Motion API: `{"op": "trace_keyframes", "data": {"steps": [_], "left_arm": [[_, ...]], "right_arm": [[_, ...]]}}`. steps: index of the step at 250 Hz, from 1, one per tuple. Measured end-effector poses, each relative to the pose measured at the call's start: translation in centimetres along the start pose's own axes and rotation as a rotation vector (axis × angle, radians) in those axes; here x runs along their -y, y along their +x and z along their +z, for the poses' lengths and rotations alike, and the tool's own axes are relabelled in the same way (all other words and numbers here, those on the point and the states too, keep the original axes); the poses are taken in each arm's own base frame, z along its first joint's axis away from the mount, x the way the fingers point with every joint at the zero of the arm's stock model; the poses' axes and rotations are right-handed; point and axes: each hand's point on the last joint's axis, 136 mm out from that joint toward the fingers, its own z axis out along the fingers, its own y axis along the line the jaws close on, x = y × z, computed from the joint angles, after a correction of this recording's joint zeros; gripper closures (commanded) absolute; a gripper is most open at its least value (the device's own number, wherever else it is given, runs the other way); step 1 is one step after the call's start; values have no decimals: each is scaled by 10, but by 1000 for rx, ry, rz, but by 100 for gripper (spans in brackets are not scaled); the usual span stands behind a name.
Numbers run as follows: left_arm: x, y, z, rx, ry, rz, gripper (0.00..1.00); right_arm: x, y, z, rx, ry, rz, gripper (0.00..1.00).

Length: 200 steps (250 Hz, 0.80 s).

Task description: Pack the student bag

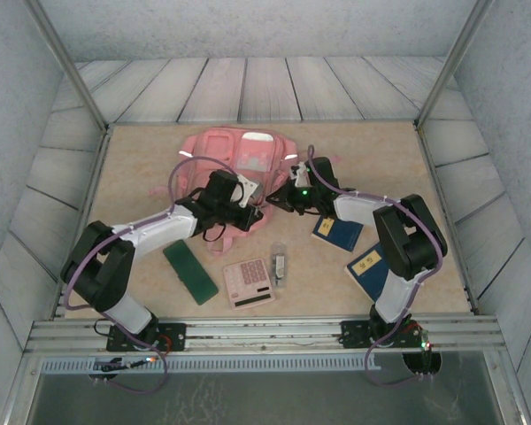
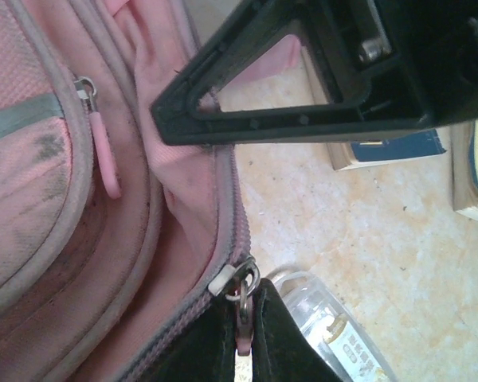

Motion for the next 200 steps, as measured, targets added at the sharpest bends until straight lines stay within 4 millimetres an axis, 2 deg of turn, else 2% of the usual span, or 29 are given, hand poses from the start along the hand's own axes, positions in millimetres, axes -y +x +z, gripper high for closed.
{"op": "trace_keyframes", "data": {"steps": [43, 96, 130, 157, 200], "left_arm": [[-9, 9, -15, -1, -75, -12, 100], [-17, 13, -51, 51, -151, -64, 100], [-27, 17, -68, 81, -189, -107, 100], [-38, 21, -76, 88, -221, -146, 100], [-49, 27, -82, 80, -283, -174, 100]], "right_arm": [[3, -4, -5, 1, 22, -22, 100], [1, -30, -22, 21, 52, -74, 100], [-9, -44, -32, 0, 63, -139, 100], [-12, -57, -36, -14, 77, -186, 100], [1, -66, -40, -50, 125, -209, 100]]}}
